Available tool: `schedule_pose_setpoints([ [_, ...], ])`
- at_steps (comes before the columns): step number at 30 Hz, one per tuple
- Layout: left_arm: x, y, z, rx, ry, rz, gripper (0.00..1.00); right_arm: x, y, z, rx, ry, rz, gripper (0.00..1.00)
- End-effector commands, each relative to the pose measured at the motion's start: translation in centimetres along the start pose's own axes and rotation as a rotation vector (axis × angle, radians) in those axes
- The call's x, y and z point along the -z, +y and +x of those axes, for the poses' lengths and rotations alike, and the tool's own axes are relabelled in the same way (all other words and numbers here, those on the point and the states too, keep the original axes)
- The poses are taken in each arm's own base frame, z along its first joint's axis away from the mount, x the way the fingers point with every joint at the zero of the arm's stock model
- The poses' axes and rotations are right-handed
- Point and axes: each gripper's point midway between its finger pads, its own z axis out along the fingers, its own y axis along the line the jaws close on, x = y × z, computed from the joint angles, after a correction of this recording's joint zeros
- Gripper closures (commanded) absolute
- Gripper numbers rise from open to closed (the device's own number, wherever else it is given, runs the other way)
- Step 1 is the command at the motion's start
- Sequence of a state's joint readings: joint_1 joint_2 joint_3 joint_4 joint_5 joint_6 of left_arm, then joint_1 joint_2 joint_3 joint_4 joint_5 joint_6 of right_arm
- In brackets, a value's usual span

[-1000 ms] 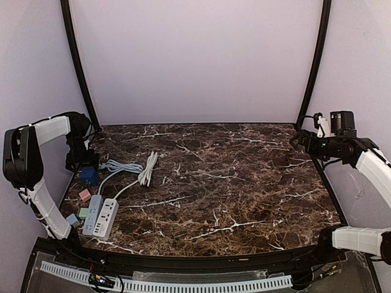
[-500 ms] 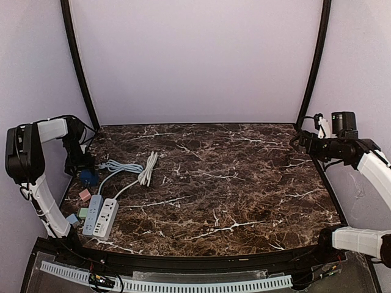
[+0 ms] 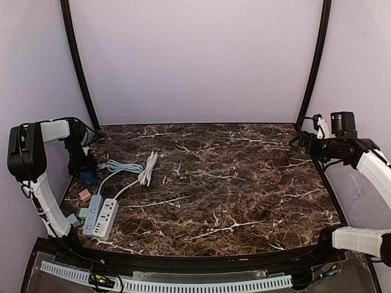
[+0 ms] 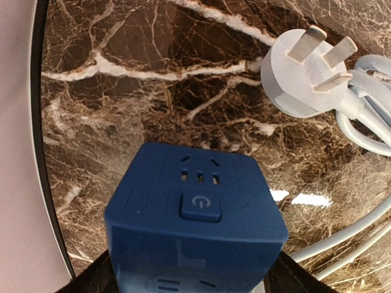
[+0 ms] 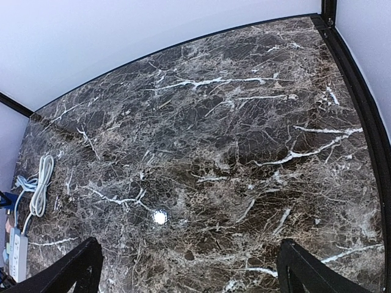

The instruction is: Insert the plug

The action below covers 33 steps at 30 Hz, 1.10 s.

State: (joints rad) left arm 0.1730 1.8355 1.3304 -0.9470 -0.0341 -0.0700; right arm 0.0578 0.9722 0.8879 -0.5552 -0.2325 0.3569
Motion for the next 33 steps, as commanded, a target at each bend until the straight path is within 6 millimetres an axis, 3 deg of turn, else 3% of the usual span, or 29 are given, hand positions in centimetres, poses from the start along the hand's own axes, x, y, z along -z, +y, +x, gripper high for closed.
schedule_pose_setpoints([
  [1,-0.66,0.02,0.56,-0.010,0.030,0.004,0.23,0.16,0.08,-0.06,0.003,-0.008,-0.006,0.01],
  [7,-0.97,-0.05,0.64,-0.013,0.041,0.007,0.29,0.11,0.01,-0.02,0.003,-0.007,-0.004,0.01],
  [33,0.01,-0.18,1.45,0.014,0.034,0.020,0.30,-0.21,-0.23,0.61,-0.019,0.004,-0.004,0.01],
])
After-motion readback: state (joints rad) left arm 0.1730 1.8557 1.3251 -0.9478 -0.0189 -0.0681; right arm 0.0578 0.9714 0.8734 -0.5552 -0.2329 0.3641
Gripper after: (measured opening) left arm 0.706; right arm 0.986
